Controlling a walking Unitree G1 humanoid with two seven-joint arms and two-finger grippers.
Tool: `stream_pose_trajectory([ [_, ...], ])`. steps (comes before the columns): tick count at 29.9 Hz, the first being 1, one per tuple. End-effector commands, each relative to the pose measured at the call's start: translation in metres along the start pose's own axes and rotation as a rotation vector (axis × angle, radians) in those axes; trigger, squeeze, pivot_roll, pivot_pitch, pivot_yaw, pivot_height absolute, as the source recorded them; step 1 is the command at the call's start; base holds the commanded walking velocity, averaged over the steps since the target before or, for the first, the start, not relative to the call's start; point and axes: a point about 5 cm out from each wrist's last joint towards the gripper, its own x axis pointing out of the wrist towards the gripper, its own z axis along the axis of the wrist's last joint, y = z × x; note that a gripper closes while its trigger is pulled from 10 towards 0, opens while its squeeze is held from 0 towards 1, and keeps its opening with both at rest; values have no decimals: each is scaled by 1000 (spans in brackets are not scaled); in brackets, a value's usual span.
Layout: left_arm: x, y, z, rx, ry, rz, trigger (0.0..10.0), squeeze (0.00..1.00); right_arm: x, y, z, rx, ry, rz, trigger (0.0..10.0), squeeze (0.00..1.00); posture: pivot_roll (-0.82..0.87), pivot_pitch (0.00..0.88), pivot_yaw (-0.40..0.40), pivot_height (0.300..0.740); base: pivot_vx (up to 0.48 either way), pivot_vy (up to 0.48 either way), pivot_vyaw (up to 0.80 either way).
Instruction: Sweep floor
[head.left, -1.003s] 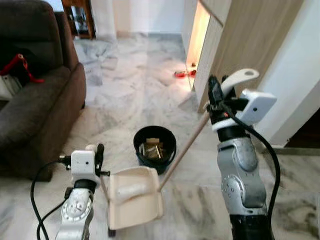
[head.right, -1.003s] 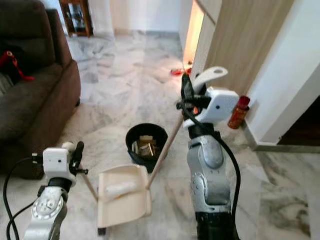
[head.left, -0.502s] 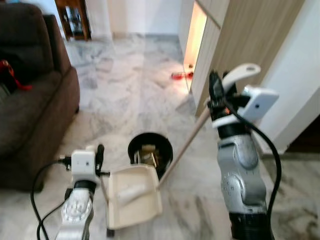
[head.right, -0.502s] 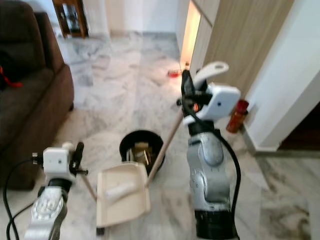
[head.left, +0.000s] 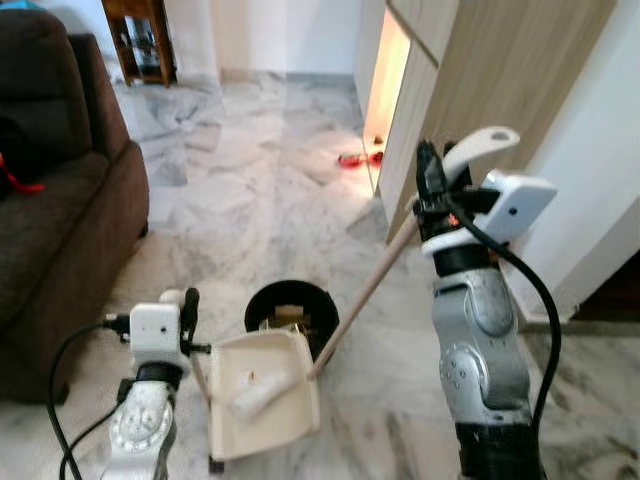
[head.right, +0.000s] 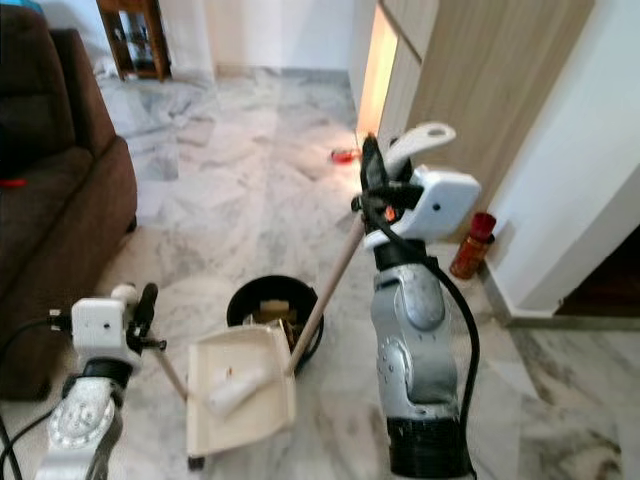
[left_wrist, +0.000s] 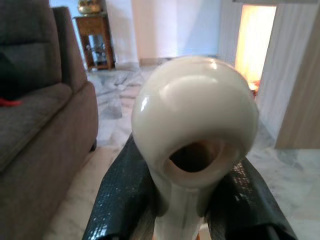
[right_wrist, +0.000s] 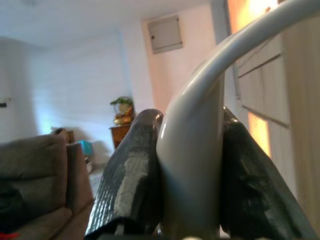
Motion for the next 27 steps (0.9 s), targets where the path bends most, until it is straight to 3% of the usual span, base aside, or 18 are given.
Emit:
stream_pose_trajectory([
  [1,2,4,18,23,-73,8,10000,0,3,5,13,39,-67,8,10000,0,68,0,-41,740,322,0,0],
  [8,-16,14,33,64,-97,41,10000,0,4,4,13,43,-69,1,10000,0,78,0,-44,740,321,0,0],
  [16,-36,18,23,78,-26,73,10000,0,7,4,15,44,-86,-10,10000,0,90,0,-50,740,311,0,0],
  [27,-43,20,24,84,-18,85,10000,0,8,1,17,30,-101,-36,10000,0,93,0,-52,740,309,0,0],
])
